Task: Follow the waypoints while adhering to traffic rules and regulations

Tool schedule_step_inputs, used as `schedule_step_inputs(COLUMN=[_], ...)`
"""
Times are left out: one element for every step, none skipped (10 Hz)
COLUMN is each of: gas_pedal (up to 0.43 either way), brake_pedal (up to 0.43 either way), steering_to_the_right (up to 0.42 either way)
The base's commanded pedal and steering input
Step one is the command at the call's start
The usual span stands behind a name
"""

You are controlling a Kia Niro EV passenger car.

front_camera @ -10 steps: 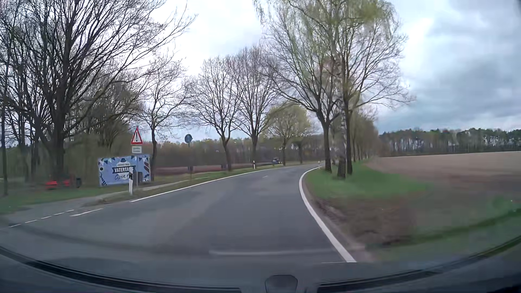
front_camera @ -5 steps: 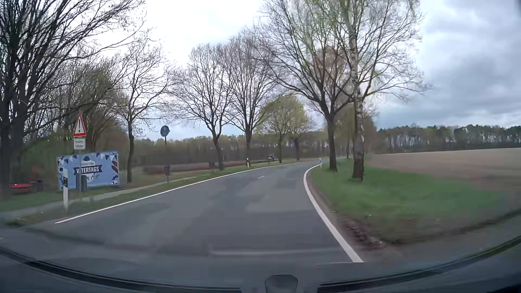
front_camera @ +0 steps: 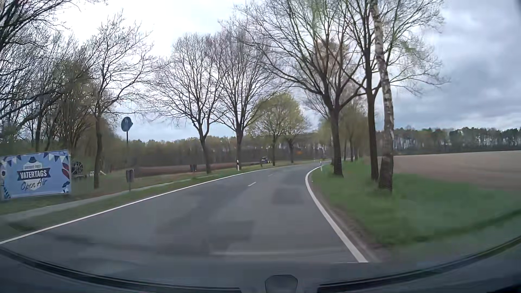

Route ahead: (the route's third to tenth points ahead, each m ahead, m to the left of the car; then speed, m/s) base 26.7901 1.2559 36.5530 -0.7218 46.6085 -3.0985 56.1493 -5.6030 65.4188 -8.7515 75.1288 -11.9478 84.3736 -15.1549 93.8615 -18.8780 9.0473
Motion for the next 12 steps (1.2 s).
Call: schedule_step_inputs(gas_pedal=[0.079,0.079,0.079,0.087,0.087,0.087,0.098,0.110,0.110,0.118,0.118,0.118], brake_pedal=[0.000,0.000,0.000,0.000,0.000,0.000,0.000,0.000,0.000,0.000,0.000,0.000], steering_to_the_right=[0.024,0.025,0.024,0.024,0.024,0.025,0.024,0.024,0.024,0.024,0.024,0.024])
